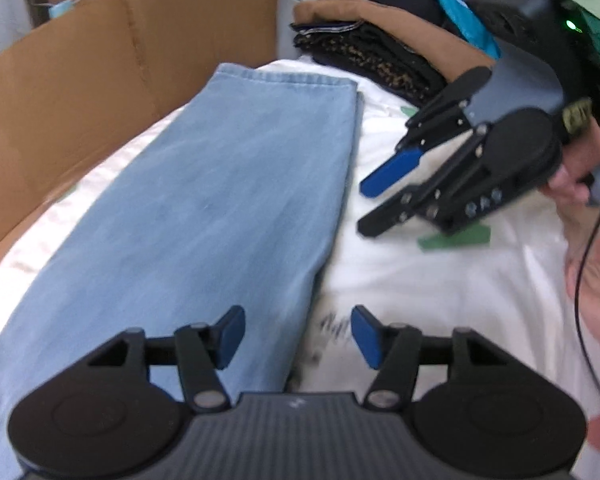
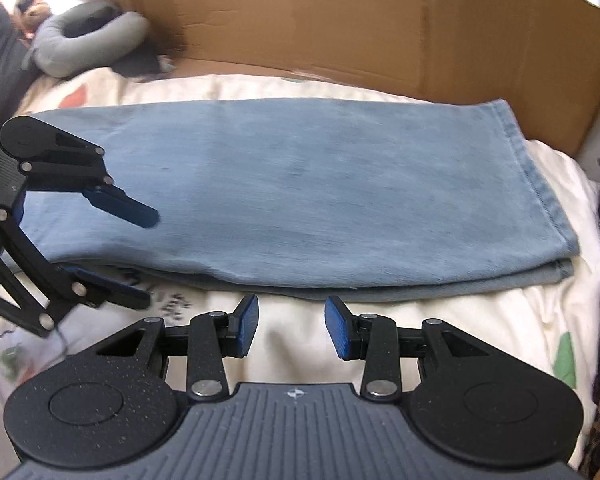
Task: Fold clothes
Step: 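Smooth the folded jeans with the right gripper while the left gripper withdraws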
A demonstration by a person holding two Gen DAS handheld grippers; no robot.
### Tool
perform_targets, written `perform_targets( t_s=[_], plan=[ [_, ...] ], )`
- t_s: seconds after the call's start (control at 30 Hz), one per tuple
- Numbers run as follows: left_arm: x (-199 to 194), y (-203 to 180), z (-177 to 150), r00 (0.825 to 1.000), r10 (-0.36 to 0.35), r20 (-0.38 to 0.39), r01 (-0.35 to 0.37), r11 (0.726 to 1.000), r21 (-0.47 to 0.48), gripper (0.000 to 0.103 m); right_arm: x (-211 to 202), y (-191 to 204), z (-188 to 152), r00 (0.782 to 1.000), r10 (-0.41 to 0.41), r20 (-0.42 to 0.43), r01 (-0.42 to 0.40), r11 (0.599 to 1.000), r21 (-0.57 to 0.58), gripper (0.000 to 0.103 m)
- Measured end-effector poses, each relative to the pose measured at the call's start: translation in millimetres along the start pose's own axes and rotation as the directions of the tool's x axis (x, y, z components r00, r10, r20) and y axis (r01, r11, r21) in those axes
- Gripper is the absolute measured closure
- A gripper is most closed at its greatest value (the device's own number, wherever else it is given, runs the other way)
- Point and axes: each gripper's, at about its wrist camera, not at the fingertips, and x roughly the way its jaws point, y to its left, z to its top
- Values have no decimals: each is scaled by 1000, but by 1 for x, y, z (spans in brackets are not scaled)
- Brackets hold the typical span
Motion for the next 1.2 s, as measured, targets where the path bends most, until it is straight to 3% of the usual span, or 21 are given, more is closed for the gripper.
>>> perform_targets(
  t_s=[0.23,0.3,0.37,0.43,0.67,0.9,1.03,1.1,1.2],
  plan=[
    [-39,12,-46,989,145,-9,-145,982,-121,33,-1,24,7,994,105,-12,-105,992,-76,59],
    [-46,16,-56,991,136,4,-133,976,-175,33,0,32,9,991,132,-19,-134,986,-97,59],
    [-55,20,-66,994,106,34,-95,967,-236,24,3,40,10,988,151,-26,-153,981,-118,59],
    [-57,19,-71,991,127,34,-113,958,-264,21,5,49,11,985,168,-33,-171,976,-138,59],
    [-52,9,-96,979,201,-24,-200,947,-252,21,11,74,15,973,217,-76,-229,951,-206,59],
    [-46,4,-116,960,272,-63,-279,926,-256,22,22,101,26,955,230,-188,-279,912,-300,59],
    [-54,9,-126,945,325,-46,-324,902,-285,35,25,121,28,943,262,-205,-323,865,-384,59],
    [-62,15,-127,949,316,-18,-304,893,-331,48,28,128,26,939,273,-208,-335,859,-388,59],
    [-73,23,-127,952,306,24,-276,887,-371,77,31,136,23,939,288,-188,-341,853,-394,59]
  ],
)
